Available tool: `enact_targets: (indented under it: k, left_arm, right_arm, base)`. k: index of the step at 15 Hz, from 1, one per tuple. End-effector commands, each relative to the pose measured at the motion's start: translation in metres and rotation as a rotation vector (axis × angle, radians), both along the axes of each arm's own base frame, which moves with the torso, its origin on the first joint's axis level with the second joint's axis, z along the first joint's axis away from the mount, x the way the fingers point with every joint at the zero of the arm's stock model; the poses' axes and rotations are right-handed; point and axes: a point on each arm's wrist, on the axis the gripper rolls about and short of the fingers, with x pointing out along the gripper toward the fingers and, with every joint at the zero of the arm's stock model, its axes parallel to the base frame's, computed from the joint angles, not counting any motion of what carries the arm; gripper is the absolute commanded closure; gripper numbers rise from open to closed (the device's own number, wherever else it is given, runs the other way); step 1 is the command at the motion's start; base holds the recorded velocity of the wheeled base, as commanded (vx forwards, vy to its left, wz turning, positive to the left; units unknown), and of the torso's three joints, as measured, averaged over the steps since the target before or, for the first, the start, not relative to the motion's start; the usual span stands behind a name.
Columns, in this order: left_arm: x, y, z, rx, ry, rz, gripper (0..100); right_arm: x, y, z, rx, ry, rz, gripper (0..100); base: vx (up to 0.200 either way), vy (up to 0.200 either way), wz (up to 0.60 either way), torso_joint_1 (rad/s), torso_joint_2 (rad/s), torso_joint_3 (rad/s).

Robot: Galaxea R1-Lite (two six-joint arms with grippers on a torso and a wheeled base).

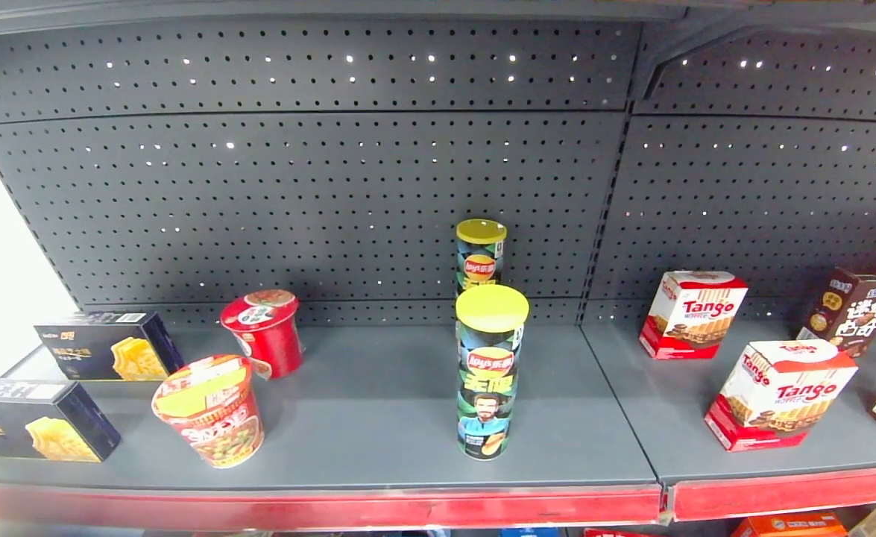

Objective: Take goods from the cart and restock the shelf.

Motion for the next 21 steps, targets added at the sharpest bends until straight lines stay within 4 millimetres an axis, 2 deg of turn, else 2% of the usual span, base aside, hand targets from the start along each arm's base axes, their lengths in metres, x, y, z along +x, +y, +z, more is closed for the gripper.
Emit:
enact_targets:
  k: [1, 5, 21]
  left_arm:
    - [0.0000, 0.0000, -0.0003, 0.043, 0.001, 0.005, 0]
    - [0.0003, 0.0018, -0.0083, 0.212, 0.080, 0.088, 0]
    - [0.0003, 0.0007, -0.0074, 0.175, 0.067, 0.042, 0]
  right_arm:
    - [0.0001, 0.0000, 0.0000, -0.001, 0.001, 0.002, 0]
    - [0.0001, 0.0000, 0.0000, 0.001, 0.001, 0.002, 0]
    - [0.0001, 0.0000, 0.0000, 0.001, 0.001, 0.002, 0]
  base:
    - [0.000, 0.000, 0.00, 0.000, 0.00, 0.000]
    - [0.000, 0.000, 0.00, 0.000, 0.00, 0.000]
    - [0.013, 0.000, 0.00, 0.000, 0.00, 0.000]
